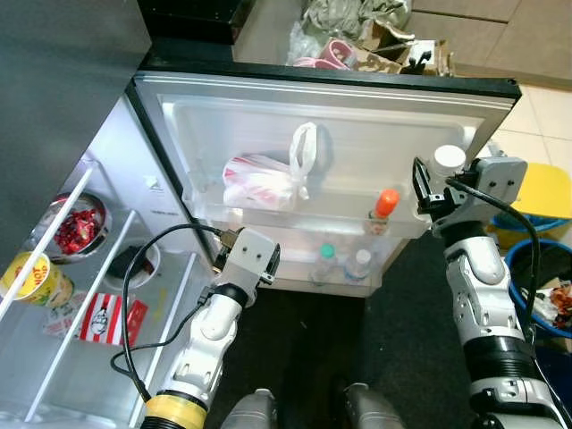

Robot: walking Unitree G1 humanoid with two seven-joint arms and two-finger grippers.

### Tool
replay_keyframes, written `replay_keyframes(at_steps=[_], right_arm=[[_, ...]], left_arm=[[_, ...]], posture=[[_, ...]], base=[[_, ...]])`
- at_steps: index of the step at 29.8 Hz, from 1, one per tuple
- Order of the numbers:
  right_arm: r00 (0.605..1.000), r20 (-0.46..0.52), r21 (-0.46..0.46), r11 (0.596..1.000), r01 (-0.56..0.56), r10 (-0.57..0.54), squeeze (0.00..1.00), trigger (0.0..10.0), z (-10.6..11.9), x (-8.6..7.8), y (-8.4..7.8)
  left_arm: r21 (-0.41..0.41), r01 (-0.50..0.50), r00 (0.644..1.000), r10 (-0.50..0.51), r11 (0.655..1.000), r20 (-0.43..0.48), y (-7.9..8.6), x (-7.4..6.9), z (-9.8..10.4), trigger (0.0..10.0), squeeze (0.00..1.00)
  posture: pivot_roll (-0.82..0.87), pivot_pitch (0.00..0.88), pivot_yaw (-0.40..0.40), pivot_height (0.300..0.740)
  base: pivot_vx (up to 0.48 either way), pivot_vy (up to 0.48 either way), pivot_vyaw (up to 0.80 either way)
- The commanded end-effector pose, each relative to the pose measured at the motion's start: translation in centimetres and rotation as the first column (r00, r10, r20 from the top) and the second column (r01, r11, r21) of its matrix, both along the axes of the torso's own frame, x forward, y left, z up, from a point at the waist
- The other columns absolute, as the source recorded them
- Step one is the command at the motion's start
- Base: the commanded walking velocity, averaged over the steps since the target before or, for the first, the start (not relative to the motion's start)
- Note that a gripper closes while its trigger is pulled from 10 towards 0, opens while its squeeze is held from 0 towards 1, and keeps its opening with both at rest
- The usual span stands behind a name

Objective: Restocking fridge

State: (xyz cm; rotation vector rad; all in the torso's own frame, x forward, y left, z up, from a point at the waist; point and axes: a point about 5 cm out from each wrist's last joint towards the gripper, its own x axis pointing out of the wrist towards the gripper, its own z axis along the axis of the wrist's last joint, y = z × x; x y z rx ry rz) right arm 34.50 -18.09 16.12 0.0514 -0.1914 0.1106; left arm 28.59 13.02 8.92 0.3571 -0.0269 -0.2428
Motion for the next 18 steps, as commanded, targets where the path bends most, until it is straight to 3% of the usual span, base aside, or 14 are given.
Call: replay_keyframes(at_steps=[1,8,18], right_arm=[[0.999,0.041,0.021,0.999,-0.028,0.028,0.0,10.0,0.6,0.2,0.5],[0.997,0.04,0.029,0.997,-0.071,0.07,0.0,10.0,0.2,0.9,1.9],[0.989,-0.146,0.078,0.997,-0.02,0.032,0.0,10.0,-5.4,-0.3,0.8]], left_arm=[[0.02,0.003,1.0,-0.003,1.0,-0.025,0.3,-0.5,-0.5,10.0,0.0],[0.015,0.013,0.999,-0.013,1.0,-0.037,-0.2,-0.8,-0.5,10.0,0.0],[0.021,0.014,0.999,-0.013,1.0,-0.047,0.1,-0.9,-0.4,10.0,0.0]], posture=[[0.11,0.232,0.001,0.74],[0.11,0.242,-0.003,0.74],[0.11,0.259,0.012,0.74]], base=[[0.0,0.0,0.0],[0.0,0.0,0.0],[0.0,0.0,0.0]])
